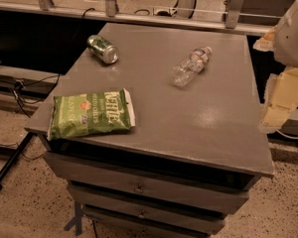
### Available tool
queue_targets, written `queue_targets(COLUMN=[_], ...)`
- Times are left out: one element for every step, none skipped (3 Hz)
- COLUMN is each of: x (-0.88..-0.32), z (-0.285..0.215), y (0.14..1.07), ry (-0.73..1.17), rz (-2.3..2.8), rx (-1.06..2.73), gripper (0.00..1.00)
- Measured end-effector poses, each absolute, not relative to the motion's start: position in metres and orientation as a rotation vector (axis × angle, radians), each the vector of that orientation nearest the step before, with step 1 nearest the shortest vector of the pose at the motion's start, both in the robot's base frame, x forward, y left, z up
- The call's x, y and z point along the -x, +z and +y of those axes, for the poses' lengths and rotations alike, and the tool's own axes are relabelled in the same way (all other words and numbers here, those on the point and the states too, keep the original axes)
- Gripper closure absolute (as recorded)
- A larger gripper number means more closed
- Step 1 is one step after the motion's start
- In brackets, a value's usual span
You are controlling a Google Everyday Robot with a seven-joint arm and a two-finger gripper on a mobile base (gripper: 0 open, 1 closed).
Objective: Place water bottle upright
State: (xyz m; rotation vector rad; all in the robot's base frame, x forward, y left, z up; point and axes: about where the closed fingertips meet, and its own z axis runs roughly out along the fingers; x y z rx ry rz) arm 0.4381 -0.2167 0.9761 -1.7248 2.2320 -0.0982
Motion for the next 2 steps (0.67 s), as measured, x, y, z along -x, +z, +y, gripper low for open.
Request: queue_targets(x=[-0.438,-0.462], z=[-0.217,-0.216], y=[0.976,0.972], ry=[-0.098,-0.076], rz=[2.232,2.245], rx=[1.724,1.605], gripper=[0.0,0.0])
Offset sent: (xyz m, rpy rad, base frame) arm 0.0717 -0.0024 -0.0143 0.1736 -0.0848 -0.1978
